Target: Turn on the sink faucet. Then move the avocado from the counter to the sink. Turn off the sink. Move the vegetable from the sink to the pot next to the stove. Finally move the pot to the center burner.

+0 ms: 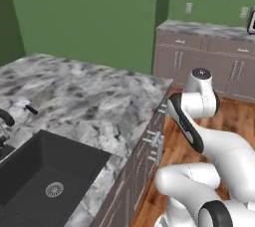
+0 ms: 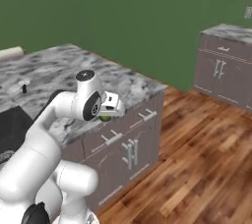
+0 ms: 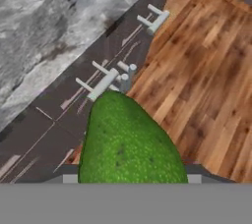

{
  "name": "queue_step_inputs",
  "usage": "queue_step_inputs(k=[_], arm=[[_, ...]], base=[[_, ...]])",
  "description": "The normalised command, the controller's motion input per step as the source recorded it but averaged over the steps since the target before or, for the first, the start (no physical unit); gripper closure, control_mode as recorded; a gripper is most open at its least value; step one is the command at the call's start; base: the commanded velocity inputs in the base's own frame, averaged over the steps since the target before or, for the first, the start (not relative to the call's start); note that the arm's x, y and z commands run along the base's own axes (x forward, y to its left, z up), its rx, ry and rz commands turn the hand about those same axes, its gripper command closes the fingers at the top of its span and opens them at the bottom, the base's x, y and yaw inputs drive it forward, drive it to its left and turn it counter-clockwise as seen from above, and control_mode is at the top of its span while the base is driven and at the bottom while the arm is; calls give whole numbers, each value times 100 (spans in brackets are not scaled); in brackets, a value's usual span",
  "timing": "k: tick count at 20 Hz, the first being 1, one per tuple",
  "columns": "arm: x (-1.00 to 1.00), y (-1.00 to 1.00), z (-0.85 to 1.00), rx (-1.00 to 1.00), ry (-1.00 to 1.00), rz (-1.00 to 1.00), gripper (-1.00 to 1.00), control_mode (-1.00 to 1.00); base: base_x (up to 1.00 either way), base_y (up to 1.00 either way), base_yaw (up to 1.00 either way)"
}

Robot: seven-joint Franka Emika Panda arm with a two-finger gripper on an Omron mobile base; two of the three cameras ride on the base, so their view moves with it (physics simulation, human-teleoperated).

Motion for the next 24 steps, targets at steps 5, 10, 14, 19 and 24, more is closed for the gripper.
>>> queue_step_inputs(k=[5,10,14,19,24], arm=[[0,0,0,0,0,0,100,100],[0,0,0,0,0,0,100,100],[0,0,0,0,0,0,100,100],[0,0,0,0,0,0,100,100],[0,0,0,0,0,0,100,100]], base=[[0,-22,-65],[0,-25,-64],[0,-32,-62],[0,-37,-61],[0,-30,-61]])
